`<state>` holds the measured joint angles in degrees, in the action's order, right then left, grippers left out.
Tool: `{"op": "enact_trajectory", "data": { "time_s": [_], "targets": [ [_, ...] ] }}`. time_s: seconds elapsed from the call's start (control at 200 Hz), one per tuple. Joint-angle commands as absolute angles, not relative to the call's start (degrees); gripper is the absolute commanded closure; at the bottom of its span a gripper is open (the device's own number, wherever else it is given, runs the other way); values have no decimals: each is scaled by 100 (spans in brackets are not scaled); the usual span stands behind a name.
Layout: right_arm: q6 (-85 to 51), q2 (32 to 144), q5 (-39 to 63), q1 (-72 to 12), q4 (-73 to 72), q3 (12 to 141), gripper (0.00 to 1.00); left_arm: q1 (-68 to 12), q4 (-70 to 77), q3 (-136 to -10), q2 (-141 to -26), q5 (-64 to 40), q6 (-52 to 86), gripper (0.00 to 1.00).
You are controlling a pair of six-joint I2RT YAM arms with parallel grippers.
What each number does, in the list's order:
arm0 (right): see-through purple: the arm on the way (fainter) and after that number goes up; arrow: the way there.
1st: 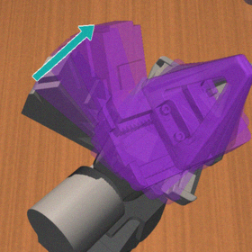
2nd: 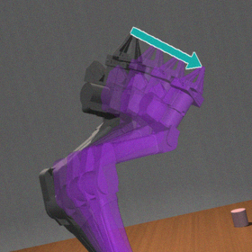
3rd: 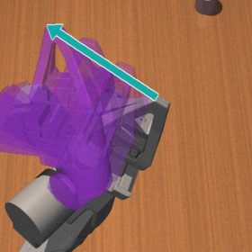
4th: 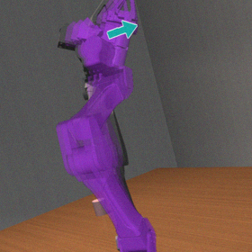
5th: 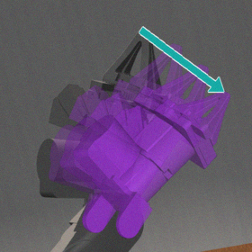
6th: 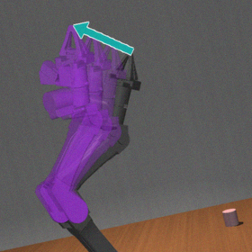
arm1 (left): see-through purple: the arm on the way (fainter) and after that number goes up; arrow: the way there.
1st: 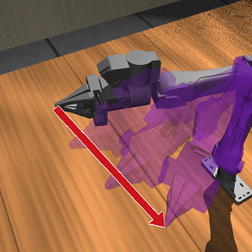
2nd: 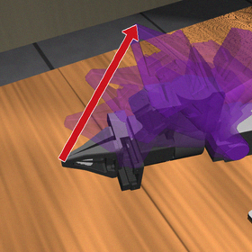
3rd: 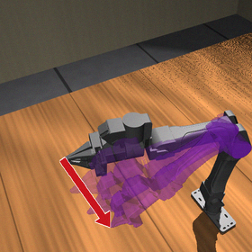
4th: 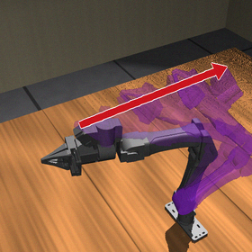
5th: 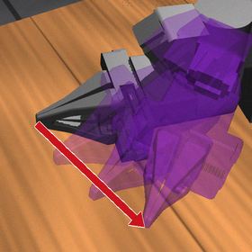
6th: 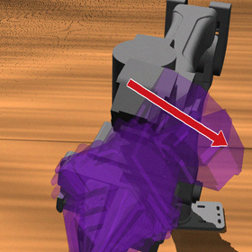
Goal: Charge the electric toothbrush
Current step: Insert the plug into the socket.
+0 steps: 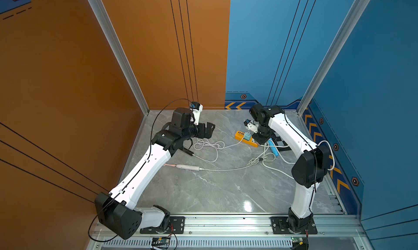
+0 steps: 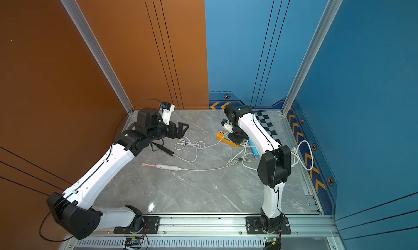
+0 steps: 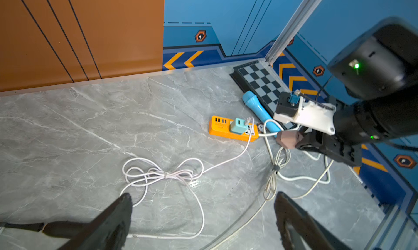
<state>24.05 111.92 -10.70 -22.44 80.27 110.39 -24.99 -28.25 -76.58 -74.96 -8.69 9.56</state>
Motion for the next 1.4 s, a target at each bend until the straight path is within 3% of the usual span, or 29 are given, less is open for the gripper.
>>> {"op": "enact_trajectory", "data": {
  "time_s": [0.0, 0.561, 1.396],
  "targets": [
    [3389, 11416, -1857, -2303, 8810, 11421, 89, -2506, -3474, -7540, -7267, -1123, -159, 2],
    [4183, 13433, -1734, -2085, 8544, 13247, 85, -2444, -3500, -7191, -7354, -1210, -608, 2],
    [4500, 13980, -1348, -2133, 8194, 13258, 84, -2268, -3498, -7154, -7358, -1381, -511, 2]
  ]
}}
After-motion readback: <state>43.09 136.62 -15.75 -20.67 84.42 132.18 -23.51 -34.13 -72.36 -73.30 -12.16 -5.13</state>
